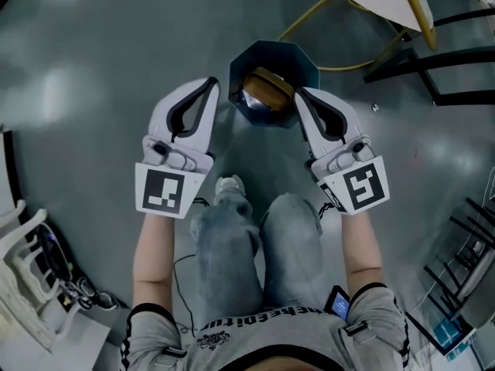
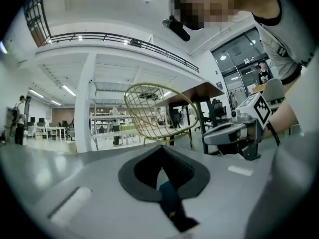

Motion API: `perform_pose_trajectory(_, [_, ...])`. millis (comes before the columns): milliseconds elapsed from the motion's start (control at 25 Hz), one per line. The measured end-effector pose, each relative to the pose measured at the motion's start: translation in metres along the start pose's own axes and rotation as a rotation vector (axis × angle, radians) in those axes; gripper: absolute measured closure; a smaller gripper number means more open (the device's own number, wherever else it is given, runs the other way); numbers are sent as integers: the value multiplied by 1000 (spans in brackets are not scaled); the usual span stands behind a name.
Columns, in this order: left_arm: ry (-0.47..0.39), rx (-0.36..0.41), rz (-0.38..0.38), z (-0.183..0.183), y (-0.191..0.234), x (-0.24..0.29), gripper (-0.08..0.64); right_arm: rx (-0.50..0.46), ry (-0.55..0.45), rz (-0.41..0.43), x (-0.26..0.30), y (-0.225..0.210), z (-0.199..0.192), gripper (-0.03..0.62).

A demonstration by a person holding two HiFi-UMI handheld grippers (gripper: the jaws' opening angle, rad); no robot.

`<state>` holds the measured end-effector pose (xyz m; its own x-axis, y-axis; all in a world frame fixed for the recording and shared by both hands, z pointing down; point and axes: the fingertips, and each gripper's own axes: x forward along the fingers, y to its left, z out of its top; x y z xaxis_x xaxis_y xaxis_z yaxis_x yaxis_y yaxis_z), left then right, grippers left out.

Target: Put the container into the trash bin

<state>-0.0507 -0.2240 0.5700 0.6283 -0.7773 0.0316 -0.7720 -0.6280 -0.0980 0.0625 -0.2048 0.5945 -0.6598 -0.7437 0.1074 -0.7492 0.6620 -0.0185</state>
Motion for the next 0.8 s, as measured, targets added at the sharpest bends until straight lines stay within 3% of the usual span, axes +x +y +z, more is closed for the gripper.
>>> perform_pose_trajectory(280, [12,-17,14,58,0,-21,540,-27,5,-59,-19,11,60,591])
perform_pose_trajectory(520, [43,-38,11,113,-4,-34,540,30,14,-75,-39,23,118,591])
perform_pose_trajectory(800, [42,-57,32,193,-8,-51,540,24,38,-82,-67,35,193,591])
